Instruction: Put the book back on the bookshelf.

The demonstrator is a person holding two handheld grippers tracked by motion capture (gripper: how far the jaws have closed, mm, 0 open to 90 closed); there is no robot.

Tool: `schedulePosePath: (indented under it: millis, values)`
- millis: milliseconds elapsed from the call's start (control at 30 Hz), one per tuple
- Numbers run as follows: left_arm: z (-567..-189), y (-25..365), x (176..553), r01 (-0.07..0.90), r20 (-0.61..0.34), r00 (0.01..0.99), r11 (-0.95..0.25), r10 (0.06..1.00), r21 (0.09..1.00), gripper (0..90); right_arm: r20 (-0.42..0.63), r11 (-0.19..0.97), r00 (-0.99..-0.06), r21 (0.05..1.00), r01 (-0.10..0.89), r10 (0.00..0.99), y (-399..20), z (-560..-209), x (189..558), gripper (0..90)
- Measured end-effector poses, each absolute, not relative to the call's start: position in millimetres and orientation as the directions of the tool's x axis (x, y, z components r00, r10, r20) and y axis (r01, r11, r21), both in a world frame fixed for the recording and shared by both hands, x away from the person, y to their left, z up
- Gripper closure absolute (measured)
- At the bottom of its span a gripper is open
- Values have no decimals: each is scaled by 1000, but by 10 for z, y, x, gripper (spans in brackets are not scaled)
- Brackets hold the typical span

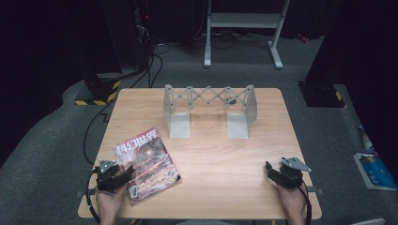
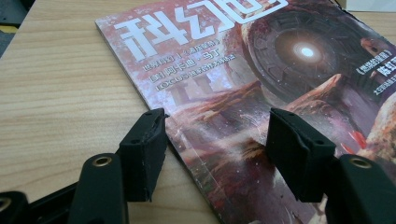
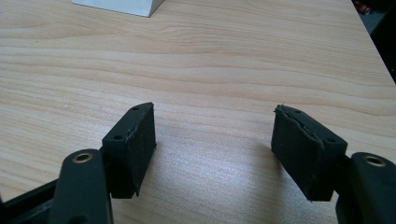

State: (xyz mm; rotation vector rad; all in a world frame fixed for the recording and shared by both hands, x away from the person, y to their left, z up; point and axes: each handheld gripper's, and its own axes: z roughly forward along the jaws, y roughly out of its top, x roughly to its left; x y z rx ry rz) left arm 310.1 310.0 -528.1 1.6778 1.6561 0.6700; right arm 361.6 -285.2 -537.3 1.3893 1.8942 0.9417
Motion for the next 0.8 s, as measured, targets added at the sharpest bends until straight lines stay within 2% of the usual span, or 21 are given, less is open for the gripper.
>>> schedulePosePath:
  millis: [800]
  values:
    - [-5274,2896,2799,650,-99,125,-6,987,760,390,-57,199,-271,822,534,961,-2852,-5373,3616,308]
